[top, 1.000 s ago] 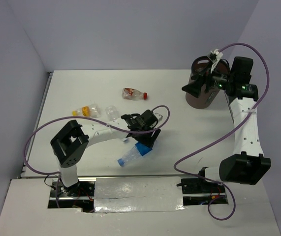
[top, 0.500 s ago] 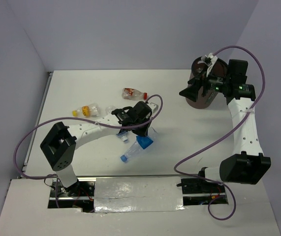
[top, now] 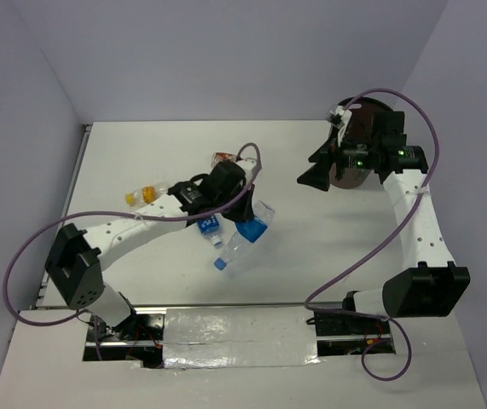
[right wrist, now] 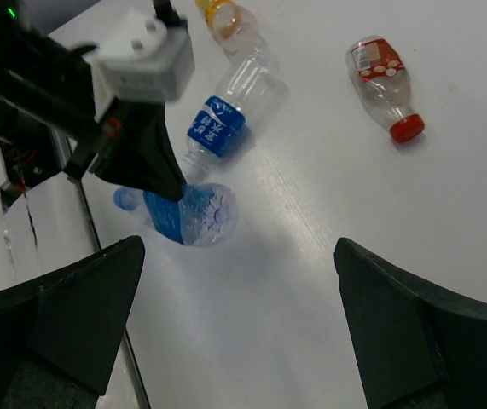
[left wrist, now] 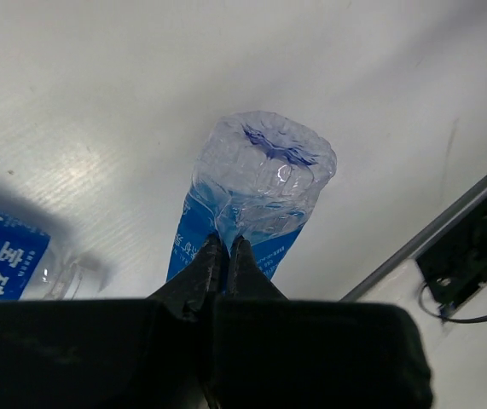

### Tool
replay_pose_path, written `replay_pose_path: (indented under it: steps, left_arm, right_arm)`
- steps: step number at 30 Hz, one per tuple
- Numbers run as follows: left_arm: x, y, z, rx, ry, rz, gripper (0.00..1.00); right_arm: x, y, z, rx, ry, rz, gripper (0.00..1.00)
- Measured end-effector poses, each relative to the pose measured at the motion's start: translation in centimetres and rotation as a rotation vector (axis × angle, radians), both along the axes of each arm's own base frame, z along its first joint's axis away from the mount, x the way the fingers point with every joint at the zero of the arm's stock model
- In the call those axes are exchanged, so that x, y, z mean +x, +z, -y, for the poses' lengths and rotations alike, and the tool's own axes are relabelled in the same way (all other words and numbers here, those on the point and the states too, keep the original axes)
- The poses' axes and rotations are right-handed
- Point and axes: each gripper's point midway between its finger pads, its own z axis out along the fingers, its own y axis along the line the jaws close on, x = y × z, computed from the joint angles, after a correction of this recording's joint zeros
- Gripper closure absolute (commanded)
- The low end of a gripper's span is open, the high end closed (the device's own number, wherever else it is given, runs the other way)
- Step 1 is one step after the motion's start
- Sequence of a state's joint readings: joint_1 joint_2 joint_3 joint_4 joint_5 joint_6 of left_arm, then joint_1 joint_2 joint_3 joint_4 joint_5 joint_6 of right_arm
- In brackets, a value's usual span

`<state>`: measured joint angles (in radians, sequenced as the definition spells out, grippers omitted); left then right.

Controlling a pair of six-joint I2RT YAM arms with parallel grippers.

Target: Put the plastic bottles in the bin

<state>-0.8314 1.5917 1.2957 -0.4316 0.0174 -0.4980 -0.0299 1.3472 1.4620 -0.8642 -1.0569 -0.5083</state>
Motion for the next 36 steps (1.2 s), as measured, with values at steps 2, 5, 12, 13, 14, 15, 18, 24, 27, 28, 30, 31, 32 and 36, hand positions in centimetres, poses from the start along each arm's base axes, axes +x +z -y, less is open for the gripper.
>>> replay_pose_path:
  steps: [2,5,12,13,14,15,18,24,27,28,30,31,32,36]
  left_arm:
    - [0.6,2.3,-0.5,-0.059,0.023,0.034,1.0]
    - [1.5,5.6,-1.3,-0.156,0.064,0.087,1.0]
    - [2.5,9.0,-4.0,-0.353,0.175,0.119,1.0]
    - [2.7,9.0,-4.3,-0.374,0.194,0.113,1.0]
    - [2.9,9.0,-4.5,-0.392,0.211,0.11,1.0]
    - [3.0,8.9,-4.6,-0.411,0.226,0.103,1.0]
    - [3.3,8.4,-4.7,-0.458,0.261,0.081,1.0]
    - [3.7,8.6,-4.2,-0.555,0.293,0.056,1.0]
    - [3.6,9.2,-3.8,-0.601,0.293,0.053,1.0]
    - [3.6,9.5,-3.9,-0.615,0.293,0.057,1.0]
    - [3.6,10.0,-4.0,-0.64,0.298,0.065,1.0]
    - [3.5,9.9,-4.1,-0.649,0.3,0.068,1.0]
    - [3.5,9.8,-4.3,-0.655,0.307,0.066,1.0]
    - [3.6,9.8,-4.3,-0.703,0.315,0.051,1.0]
  right_arm:
    - [-0.3,-0.8,-0.4,0.0,0.012,-0.024,0.0]
    - [-0.8,-2.9,-1.2,0.007,0.01,-0.095,0.0]
    - [-3.1,-8.3,-4.6,0.003,-0.072,-0.235,0.0]
    - [-3.6,-8.4,-5.3,0.004,-0.079,-0.233,0.0]
    - [-4.1,-8.3,-6.2,0.006,-0.086,-0.226,0.0]
    - [-4.5,-8.2,-7.0,0.014,-0.088,-0.223,0.0]
    - [-5.2,-7.4,-9.4,0.041,-0.09,-0.214,0.0]
    - [-3.9,-7.6,-11.4,0.085,-0.146,-0.263,0.0]
    - [-3.1,-9.1,-12.1,0.07,-0.171,-0.303,0.0]
    - [-3.0,-9.6,-12.2,0.062,-0.179,-0.319,0.0]
    - [-2.9,-10.4,-12.5,0.056,-0.185,-0.349,0.0]
    - [-2.9,-10.5,-12.7,0.057,-0.183,-0.359,0.0]
    - [-2.9,-10.5,-12.9,0.058,-0.18,-0.361,0.0]
    - [-3.2,-10.7,-14.0,0.068,-0.158,-0.378,0.05]
